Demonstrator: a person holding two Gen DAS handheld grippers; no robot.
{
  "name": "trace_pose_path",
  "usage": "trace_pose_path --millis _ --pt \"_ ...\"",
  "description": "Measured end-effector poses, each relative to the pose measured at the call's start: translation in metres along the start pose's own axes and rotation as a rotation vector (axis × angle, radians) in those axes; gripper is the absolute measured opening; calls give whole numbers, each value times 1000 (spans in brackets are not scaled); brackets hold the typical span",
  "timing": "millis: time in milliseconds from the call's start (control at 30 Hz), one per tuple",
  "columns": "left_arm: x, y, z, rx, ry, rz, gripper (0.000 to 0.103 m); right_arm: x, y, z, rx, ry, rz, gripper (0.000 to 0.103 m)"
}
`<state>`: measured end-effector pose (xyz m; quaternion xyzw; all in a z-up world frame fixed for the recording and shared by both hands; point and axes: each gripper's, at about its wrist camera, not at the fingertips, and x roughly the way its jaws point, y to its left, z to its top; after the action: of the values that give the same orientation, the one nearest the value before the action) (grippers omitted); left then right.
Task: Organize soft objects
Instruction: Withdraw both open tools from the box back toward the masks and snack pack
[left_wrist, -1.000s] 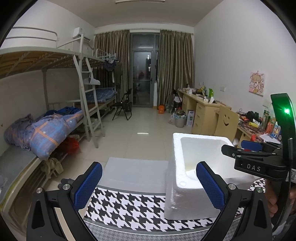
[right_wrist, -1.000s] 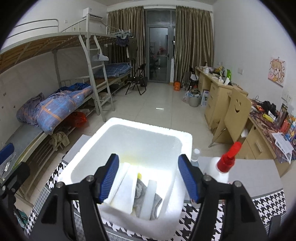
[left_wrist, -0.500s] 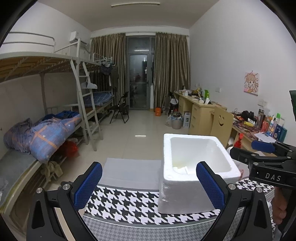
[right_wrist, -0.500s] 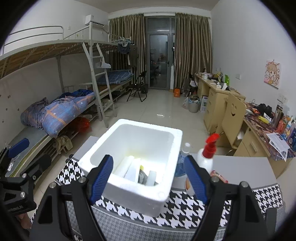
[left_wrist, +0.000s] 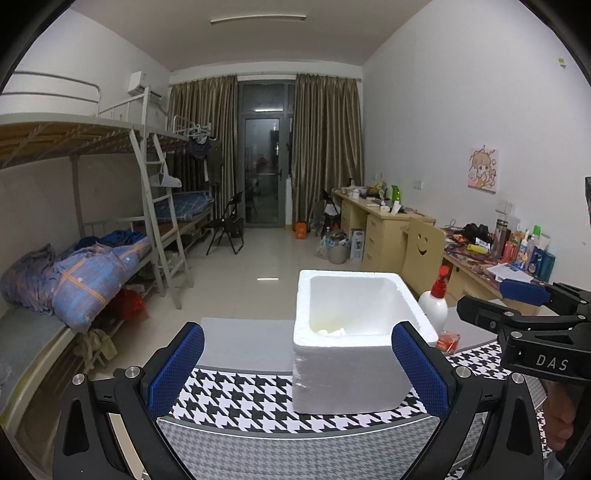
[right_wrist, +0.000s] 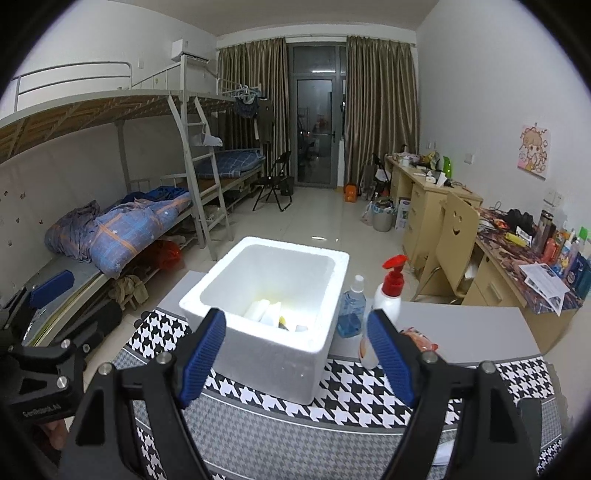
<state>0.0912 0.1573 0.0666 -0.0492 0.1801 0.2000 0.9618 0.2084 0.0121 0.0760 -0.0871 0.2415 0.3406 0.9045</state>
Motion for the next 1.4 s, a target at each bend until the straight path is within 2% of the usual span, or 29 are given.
trace_pose_path --millis 333,767,967,1067,1400 --pt "-19 -13 -8 5 -17 -17 102 -25 -4 -16 13 -28 -3 83" --pt "-32 -35 -20 29 -14 -80 102 -54 -11 -36 16 -51 -31 83" --pt "-44 -38 -19 1 -31 -102 102 -70 -18 -44 29 -82 -55 83" --pt "-50 -42 -21 15 -54 -95 102 -76 -22 -48 36 -92 -69 83" --pt "-59 -64 -33 48 -53 -149 102 -89 -29 -67 28 -101 -116 83"
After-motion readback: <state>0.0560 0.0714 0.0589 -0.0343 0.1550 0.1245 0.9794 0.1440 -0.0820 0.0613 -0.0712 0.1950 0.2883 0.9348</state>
